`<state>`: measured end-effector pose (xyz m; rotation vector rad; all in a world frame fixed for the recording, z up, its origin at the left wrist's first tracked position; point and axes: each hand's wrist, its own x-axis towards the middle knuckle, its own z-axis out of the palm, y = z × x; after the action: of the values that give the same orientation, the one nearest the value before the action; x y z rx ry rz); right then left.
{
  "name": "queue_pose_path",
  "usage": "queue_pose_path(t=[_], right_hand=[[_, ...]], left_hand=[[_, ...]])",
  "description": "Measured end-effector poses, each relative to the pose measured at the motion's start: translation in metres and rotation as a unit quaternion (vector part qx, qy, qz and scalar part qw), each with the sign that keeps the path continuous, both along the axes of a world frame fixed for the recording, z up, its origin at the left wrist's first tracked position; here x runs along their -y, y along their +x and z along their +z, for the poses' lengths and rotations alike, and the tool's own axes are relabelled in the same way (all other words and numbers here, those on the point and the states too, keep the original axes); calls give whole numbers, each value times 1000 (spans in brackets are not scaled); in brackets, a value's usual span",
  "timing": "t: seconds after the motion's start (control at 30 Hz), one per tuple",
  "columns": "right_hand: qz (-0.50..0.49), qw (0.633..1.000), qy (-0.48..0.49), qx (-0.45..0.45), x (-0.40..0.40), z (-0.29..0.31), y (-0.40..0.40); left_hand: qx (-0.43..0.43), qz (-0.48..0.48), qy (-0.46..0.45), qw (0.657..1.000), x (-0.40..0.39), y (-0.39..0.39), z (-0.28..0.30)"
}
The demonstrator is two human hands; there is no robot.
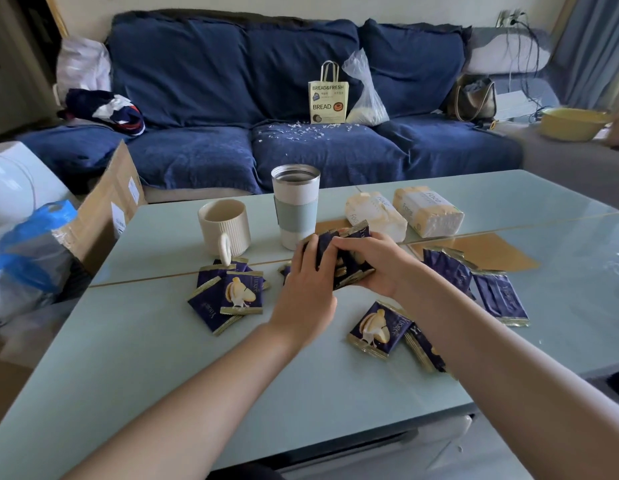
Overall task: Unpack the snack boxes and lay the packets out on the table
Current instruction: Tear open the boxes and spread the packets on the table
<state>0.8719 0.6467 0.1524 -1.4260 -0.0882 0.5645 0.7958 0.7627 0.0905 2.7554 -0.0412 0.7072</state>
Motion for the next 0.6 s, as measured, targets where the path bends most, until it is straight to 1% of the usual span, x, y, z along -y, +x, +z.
queue_pose_path(t=[0.17, 0.23, 0.3, 0.33, 0.4, 0.47, 0.53, 0.6], right_hand=[[57, 998, 31, -19, -30, 2, -47], [77, 996, 25, -27, -46, 0, -69], [93, 995, -1, -25, -62, -4, -86], [98, 995, -25, -13, -69, -6, -93], [101, 988, -110, 39, -78, -8, -104], [105, 968, -200, 112, -81, -9, -110], [118, 945, -257, 163, -80, -10, -115], [143, 917, -311, 207, -79, -12, -119]], left_hand=[[30, 48, 51, 997, -30, -56, -1], [20, 77, 80, 994, -46, -81, -3], [10, 88, 120, 989, -63, -103, -9], [4, 86, 119, 989, -70, -111, -13], [-26, 86, 86, 992, -81, -127, -20], [-60, 87, 76, 992, -87, -140, -26], [-77, 92, 68, 990, -91, -148, -28], [-121, 101, 31, 987, -91, -153, -23]])
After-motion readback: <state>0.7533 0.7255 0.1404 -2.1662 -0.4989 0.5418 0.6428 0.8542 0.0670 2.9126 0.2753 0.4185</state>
